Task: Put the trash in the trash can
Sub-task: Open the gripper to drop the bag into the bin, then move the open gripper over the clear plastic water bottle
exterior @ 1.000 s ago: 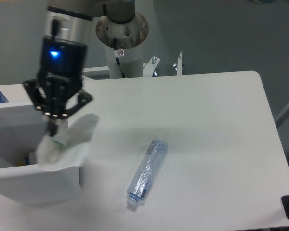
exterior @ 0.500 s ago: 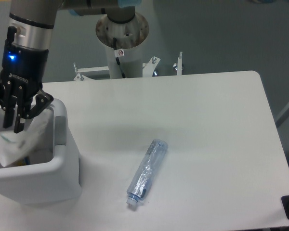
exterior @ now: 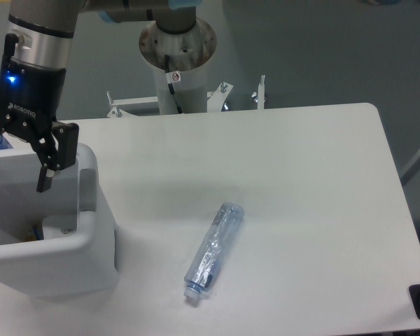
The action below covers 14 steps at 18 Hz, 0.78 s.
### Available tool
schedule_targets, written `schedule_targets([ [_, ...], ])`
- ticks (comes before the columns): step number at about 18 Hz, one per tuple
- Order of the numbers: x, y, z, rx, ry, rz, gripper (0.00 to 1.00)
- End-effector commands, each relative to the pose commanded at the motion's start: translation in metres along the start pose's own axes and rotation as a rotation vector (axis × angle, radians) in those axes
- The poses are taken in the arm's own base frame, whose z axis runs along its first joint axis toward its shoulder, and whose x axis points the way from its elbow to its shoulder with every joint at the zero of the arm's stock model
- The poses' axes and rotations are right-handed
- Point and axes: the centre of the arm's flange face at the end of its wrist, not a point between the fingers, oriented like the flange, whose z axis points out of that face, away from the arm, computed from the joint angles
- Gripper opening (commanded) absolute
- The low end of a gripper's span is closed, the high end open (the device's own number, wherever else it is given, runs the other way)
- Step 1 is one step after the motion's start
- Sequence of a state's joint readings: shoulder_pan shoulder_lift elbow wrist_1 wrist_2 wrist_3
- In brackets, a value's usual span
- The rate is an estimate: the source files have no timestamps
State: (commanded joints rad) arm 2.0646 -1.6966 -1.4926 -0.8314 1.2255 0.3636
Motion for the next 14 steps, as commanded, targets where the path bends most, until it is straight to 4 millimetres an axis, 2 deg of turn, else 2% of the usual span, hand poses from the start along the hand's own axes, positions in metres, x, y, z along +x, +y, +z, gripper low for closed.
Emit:
schedule_targets([
  [3, -0.019, 0.004, -0.003, -0.003, -0.026, -0.021, 1.00],
  [6, -0.046, 0.010, -0.008, -0.005, -0.058, -0.057, 1.00],
  [10, -0.108, 0.028, -0.019, -0.012, -0.128, -0.126, 1.00],
  [12, -0.135, 0.040, -0.012, -0.035, -0.143, -0.114, 1.00],
  [14, -0.164, 0.056, 0.004, -0.070, -0.148, -0.107, 1.00],
])
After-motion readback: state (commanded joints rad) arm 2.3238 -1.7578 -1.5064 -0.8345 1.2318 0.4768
